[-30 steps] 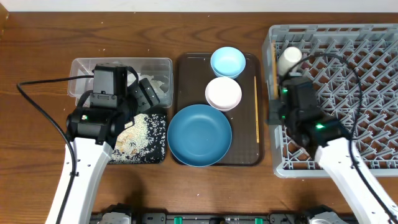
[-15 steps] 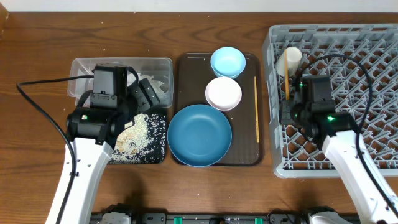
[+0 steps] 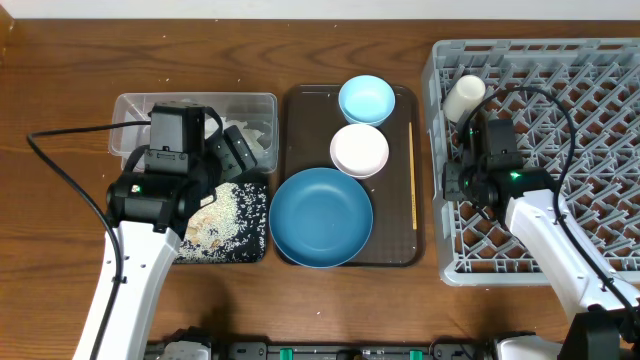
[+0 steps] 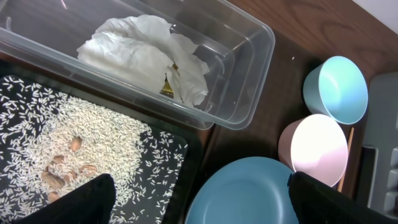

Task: Sort waste into correct bins and load items into the dishwasher rack
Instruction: 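Carry the chopstick right and stand it in the dish rack, then move the right gripper back to the remaining chopstick on the brown tray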

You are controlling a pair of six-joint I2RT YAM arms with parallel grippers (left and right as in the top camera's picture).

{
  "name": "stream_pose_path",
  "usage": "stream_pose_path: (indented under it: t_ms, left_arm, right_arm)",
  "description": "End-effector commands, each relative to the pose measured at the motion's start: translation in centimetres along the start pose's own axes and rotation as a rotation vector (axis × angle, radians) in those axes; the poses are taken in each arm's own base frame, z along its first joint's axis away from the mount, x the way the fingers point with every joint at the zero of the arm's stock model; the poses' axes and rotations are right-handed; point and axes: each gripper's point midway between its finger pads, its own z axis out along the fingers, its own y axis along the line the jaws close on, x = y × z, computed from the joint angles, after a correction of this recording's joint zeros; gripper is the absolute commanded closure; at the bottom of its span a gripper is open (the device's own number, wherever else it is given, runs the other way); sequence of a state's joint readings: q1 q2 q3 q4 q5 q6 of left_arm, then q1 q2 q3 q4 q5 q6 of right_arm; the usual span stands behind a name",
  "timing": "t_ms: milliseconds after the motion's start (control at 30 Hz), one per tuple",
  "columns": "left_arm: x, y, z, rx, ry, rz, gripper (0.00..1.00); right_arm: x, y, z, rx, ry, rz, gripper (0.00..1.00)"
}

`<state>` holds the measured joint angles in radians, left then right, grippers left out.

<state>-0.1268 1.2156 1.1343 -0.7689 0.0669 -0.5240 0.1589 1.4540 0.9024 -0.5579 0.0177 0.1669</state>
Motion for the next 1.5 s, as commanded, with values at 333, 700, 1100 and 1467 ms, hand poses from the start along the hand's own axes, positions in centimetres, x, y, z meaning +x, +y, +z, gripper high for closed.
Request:
stream_pose_path:
  t_ms: [333, 700, 1100, 1467]
  left_arm:
    - [-0.9, -0.1, -0.7, -0.002, -0.036, 0.0, 0.09]
    - [-0.9, -0.1, -0.7, -0.002, -0.036, 0.0, 0.09]
    - [-0.9, -0.1, -0.7, -0.002, -0.036, 0.0, 0.09]
    - [-0.9, -0.1, -0.7, -0.002, -0.036, 0.0, 0.09]
  right_arm:
    - [-4.6, 4.9, -7.0, -0.209, -0.105, 0.01, 0.72]
    - [-2.3, 10.2, -5.8, -0.139, -0.065, -0.003, 0.76]
    - [0.9, 9.5, 1.9, 0.079, 0.079, -0.07, 0.73]
    - [2.7, 8.6, 5.7, 0.143, 0.155, -0.056, 0.73]
